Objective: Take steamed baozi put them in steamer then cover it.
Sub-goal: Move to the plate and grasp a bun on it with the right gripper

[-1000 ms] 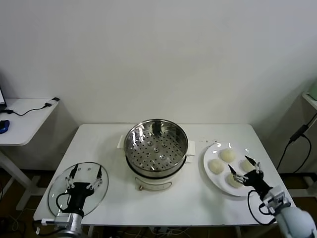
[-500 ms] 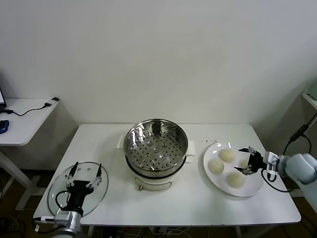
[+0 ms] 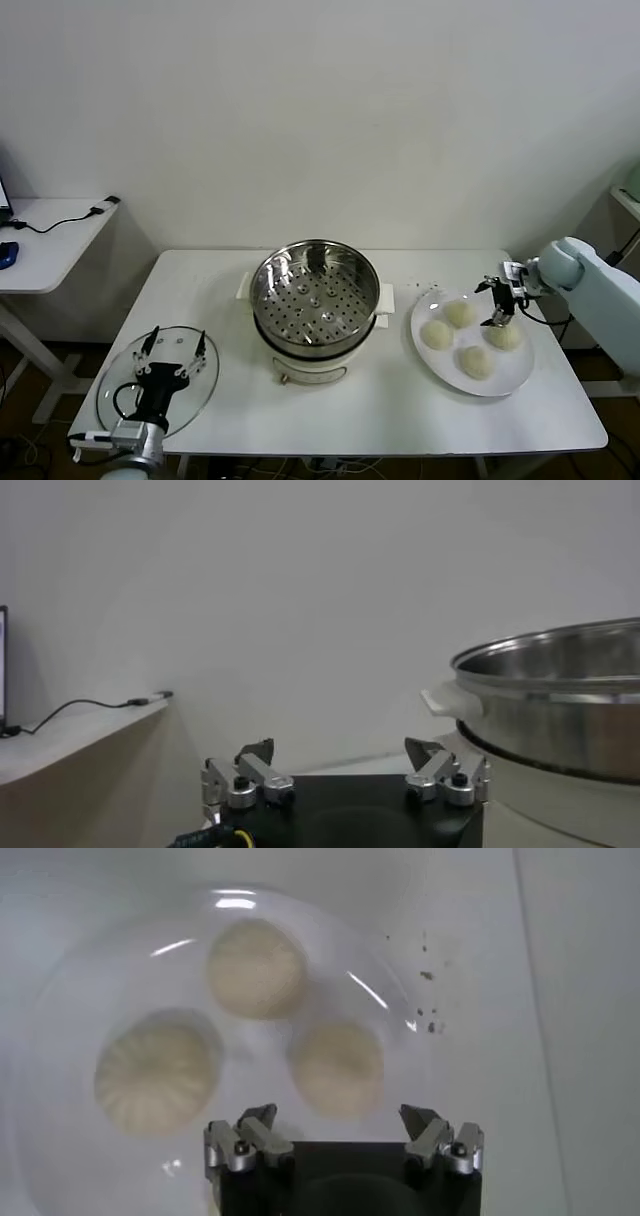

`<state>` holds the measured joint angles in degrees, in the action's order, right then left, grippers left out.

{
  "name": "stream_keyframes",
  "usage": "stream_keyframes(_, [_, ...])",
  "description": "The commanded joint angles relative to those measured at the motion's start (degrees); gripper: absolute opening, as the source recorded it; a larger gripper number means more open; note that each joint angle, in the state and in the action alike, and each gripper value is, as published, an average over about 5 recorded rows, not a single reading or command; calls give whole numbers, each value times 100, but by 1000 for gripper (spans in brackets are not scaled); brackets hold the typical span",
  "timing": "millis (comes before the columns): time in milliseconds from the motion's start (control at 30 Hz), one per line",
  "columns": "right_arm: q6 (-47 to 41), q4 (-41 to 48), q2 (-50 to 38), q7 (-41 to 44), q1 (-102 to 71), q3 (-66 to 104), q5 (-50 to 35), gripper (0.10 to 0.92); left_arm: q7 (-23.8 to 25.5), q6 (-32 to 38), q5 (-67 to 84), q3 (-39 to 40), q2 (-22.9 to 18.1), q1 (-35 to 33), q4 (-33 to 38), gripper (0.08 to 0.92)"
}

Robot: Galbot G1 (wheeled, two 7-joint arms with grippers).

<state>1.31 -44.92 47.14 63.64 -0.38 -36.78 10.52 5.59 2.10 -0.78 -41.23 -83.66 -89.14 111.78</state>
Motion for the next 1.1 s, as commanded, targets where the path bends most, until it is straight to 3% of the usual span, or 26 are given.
stream_keyframes(33, [296,1292,784,327,948,-996,262,823,3,-17,-5,-2,17,18,-42,823])
stream_keyframes(800, [524,1855,1450,370,463,-666,287,817,-10,-38,-14,-91,68,27,-173,823])
stream_keyframes(1100, [563,1881,1458,419,451,-635,308,714,-9,-40,-24,-99,65,9,-162,823])
